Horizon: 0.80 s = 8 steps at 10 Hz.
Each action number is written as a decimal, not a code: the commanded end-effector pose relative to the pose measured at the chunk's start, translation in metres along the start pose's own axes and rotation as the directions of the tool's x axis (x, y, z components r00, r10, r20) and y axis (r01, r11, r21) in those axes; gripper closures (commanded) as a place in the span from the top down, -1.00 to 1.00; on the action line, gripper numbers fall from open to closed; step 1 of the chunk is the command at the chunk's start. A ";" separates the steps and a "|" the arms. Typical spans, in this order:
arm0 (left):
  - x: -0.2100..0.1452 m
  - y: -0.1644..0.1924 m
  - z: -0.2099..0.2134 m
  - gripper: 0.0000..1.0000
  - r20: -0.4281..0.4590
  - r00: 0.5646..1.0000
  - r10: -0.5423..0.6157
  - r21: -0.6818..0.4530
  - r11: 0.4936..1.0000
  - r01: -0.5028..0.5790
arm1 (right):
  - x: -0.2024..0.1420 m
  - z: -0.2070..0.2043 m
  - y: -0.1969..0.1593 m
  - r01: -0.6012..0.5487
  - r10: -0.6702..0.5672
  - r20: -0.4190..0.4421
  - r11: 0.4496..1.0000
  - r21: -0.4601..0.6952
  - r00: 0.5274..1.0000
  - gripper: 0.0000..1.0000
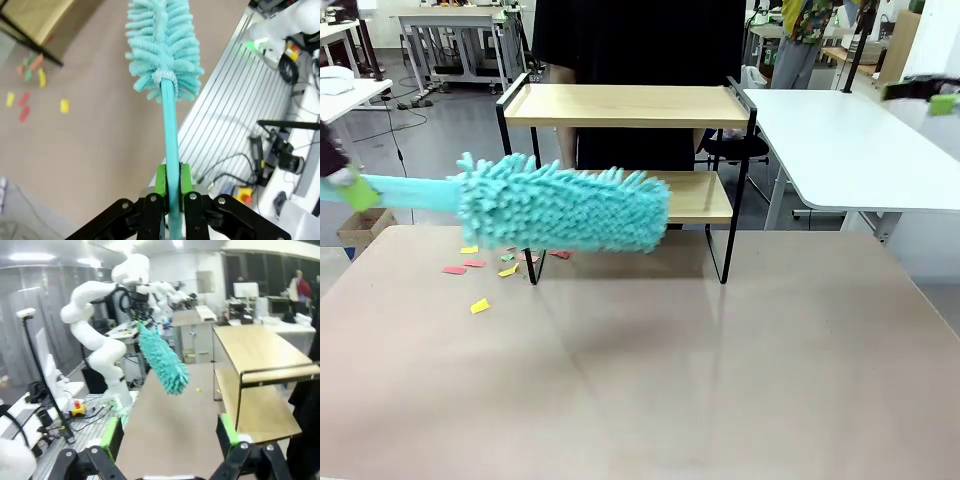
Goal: Clean the shelf.
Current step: Hand the Duster back to the human.
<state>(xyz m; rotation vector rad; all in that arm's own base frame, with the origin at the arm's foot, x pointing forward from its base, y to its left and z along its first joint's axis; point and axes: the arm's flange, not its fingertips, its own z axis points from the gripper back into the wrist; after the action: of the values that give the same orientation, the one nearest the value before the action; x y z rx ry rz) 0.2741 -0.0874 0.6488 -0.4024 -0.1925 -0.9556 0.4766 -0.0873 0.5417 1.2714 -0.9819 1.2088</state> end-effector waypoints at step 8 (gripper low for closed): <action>0.012 0.007 -0.033 -0.74 0.134 0.985 -0.106 -0.046 0.992 0.113 | -0.046 -0.052 0.020 0.028 -0.034 -0.035 0.986 -0.162 0.999 1.00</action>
<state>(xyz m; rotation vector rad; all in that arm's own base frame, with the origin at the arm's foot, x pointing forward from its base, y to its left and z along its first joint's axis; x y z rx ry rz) 0.2884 -0.1063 0.6167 -0.5118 -0.3154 -1.0562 0.4466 -0.0405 0.4899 1.1253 -1.0164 1.0883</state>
